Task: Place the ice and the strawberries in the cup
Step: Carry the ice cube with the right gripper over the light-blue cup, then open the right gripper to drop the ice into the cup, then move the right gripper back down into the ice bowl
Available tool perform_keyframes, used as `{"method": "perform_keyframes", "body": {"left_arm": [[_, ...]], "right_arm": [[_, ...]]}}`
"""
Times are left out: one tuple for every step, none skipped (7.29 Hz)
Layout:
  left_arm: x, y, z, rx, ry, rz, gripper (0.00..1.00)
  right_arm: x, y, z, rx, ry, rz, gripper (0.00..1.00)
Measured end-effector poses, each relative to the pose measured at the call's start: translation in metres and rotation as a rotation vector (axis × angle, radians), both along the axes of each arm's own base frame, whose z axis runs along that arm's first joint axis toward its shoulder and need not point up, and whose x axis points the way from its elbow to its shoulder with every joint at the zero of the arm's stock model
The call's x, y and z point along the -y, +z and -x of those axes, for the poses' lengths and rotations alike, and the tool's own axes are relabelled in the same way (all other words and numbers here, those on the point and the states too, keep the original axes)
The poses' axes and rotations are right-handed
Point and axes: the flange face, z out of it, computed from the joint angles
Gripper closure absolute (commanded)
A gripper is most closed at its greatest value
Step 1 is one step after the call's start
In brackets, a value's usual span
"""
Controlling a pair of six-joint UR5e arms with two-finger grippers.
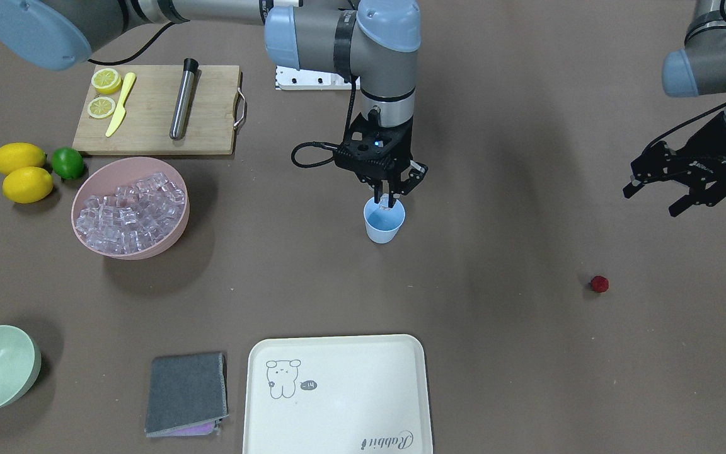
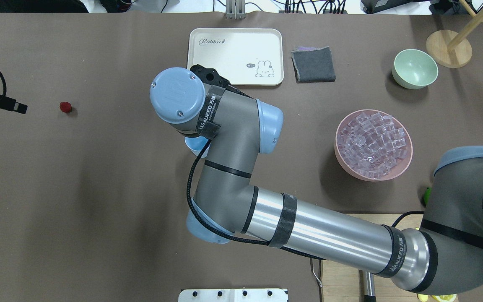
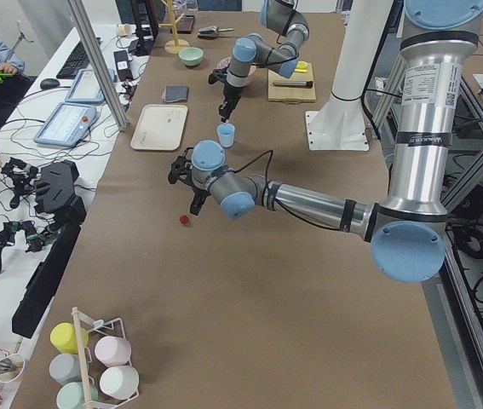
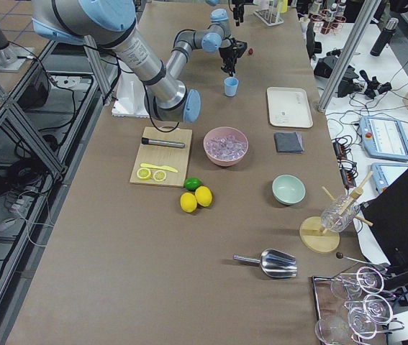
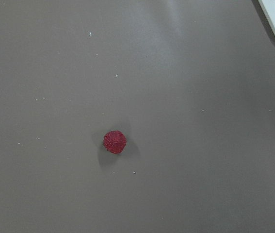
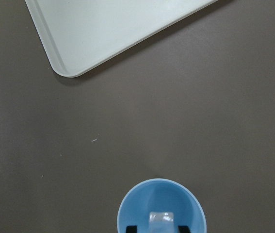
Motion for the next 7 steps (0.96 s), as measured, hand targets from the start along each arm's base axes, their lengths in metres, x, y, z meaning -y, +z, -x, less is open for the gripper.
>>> {"method": "perform_keyframes", "body": {"left_arm": [[0.000, 0.000, 0.000, 0.000, 0.000, -0.001, 0.01], [0.000, 0.000, 0.000, 0.000, 0.001, -0.002, 0.01], [0.000, 0.000, 0.000, 0.000, 0.001, -0.004, 0.01], [-0.001, 0.001, 0.000, 0.003, 0.001, -0.004, 0.01], [-0.001, 0.003, 0.002, 0.007, 0.000, 0.001, 0.01], [0.000, 0.008, 0.005, 0.015, 0.000, 0.003, 0.01], [0.003, 0.016, 0.013, 0.030, 0.004, -0.007, 0.01]], "right_arm": [[-0.003, -0.001, -0.003, 0.005, -0.002, -0.002, 0.00], [-0.004, 0.000, -0.008, 0.001, -0.005, 0.001, 0.01], [0.000, 0.002, -0.019, -0.030, -0.020, 0.009, 0.01], [0.011, 0.010, -0.044, -0.077, -0.070, 0.028, 0.01], [0.022, 0.032, -0.080, -0.113, -0.128, 0.044, 0.01], [0.027, 0.068, -0.119, -0.143, -0.173, 0.034, 0.02], [0.031, 0.107, -0.162, -0.174, -0.214, -0.004, 0.02]]}}
